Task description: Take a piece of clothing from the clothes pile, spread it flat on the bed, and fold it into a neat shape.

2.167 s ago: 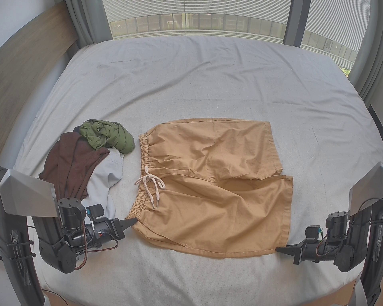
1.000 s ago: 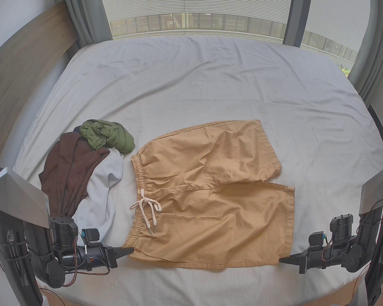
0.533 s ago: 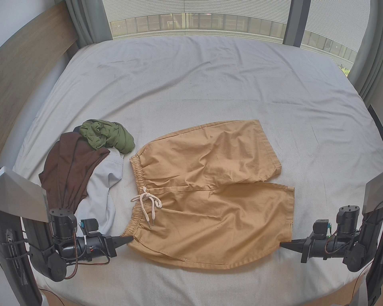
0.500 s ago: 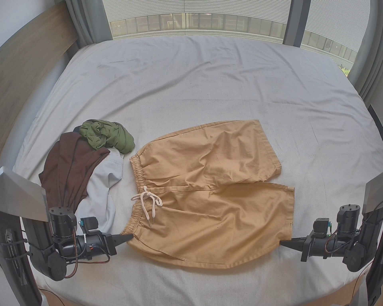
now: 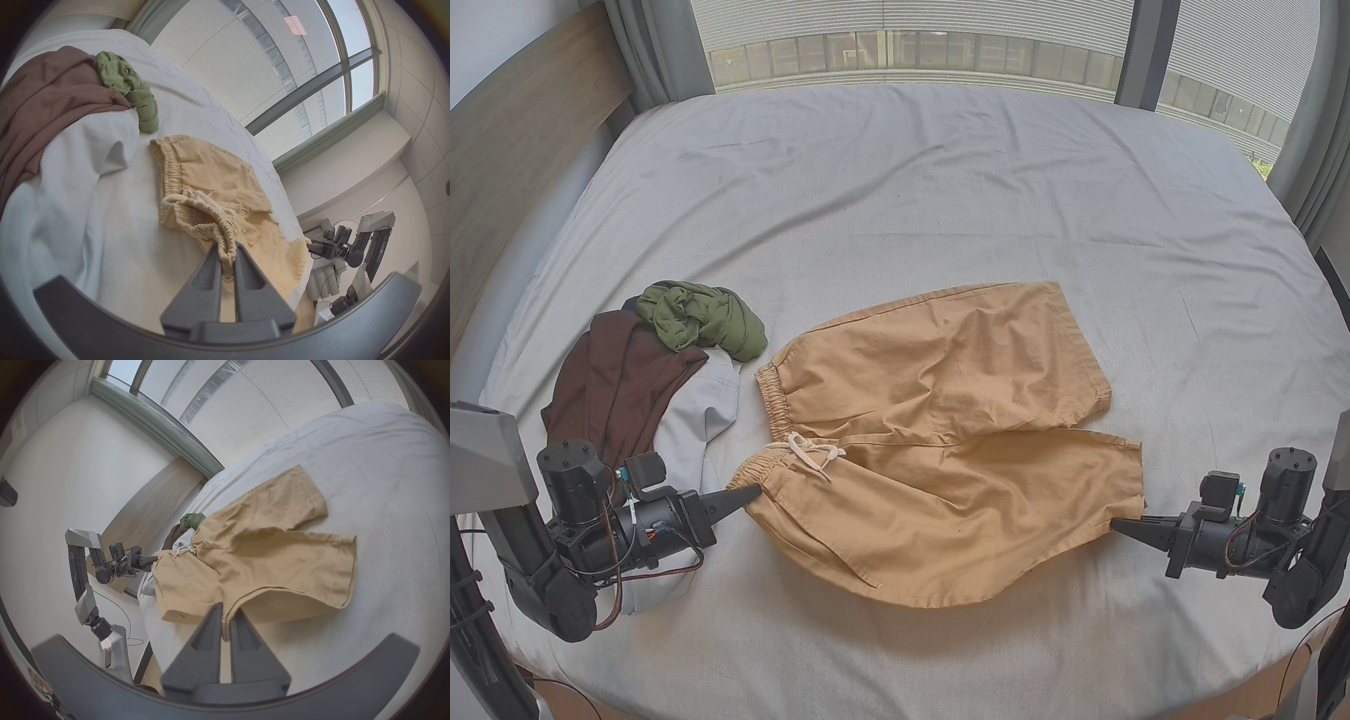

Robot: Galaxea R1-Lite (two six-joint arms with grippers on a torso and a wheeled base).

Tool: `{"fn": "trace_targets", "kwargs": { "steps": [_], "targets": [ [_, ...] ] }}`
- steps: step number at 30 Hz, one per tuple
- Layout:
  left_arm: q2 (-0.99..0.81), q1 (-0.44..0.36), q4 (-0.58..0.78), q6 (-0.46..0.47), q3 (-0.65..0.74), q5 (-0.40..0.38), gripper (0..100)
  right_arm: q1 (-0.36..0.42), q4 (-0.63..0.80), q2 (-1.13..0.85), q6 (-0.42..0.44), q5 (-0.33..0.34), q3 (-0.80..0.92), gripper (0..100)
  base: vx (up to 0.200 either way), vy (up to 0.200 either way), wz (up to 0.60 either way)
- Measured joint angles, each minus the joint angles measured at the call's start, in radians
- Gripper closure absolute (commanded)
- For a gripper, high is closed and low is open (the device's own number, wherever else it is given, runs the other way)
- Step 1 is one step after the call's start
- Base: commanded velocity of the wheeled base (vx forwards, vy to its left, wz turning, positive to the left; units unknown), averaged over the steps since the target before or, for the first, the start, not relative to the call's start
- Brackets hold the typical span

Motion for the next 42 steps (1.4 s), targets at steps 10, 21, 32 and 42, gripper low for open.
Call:
{"fn": "trace_targets", "kwargs": {
  "steps": [10, 21, 32, 42],
  "targets": [
    [-0.062, -0.007, 0.000, -0.052, 0.001, 0.000, 100, 0.002, 0.000, -0.079, 0.071, -0.001, -0.054, 100, 0.000, 0.000, 0.00],
    [-0.074, -0.023, 0.001, -0.099, -0.033, 0.003, 100, 0.006, -0.001, -0.119, 0.107, -0.010, -0.130, 100, 0.000, 0.000, 0.00],
    [-0.048, -0.026, 0.001, -0.106, -0.067, 0.055, 100, -0.009, -0.002, -0.108, 0.159, -0.011, -0.199, 100, 0.000, 0.000, 0.00],
    [-0.039, -0.023, 0.000, -0.138, -0.107, 0.076, 100, -0.011, -0.001, -0.110, 0.236, -0.016, -0.262, 100, 0.000, 0.000, 0.00]
  ]
}}
